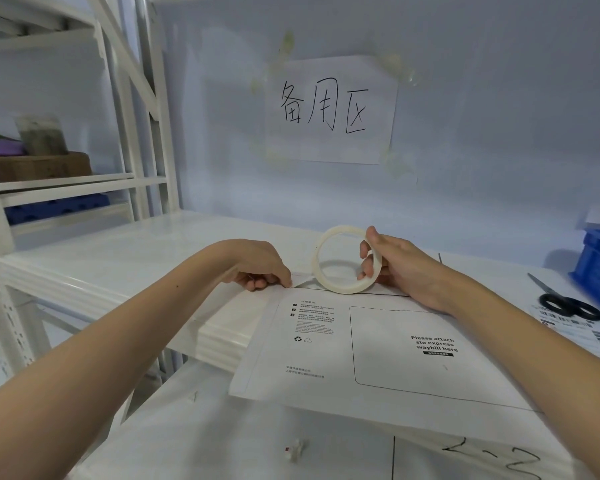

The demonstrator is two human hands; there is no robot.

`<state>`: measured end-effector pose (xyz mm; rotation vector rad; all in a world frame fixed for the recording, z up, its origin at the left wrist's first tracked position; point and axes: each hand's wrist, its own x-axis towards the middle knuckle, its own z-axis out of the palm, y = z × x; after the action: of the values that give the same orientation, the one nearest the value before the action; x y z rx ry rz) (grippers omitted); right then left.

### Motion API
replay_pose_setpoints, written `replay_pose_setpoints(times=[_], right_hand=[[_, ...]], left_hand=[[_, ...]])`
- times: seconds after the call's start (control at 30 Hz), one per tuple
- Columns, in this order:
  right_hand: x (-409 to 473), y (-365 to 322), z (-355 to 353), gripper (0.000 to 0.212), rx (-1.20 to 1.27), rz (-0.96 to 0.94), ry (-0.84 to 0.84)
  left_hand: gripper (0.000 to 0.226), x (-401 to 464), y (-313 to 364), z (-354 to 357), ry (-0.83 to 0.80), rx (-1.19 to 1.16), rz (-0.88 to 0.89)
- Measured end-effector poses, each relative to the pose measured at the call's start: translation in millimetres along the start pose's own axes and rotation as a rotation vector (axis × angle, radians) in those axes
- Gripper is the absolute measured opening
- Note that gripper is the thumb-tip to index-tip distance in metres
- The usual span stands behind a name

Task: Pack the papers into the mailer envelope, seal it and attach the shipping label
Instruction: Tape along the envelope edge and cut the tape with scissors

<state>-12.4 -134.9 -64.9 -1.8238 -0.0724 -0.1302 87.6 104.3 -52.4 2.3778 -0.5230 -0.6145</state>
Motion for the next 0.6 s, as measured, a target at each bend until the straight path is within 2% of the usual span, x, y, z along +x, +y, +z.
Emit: replay_pose_setpoints(times=[0.33, 0.6], right_hand=[[1, -4, 8, 0.042, -0.046, -0.069, 0.086], [0, -7, 11, 0.041, -0.035, -0.081, 0.106]], left_hand=[[0.019, 0, 1, 0, -0.012, -0.044, 0.0], [0.02, -5, 1, 5, 0.088, -0.076, 0.053]])
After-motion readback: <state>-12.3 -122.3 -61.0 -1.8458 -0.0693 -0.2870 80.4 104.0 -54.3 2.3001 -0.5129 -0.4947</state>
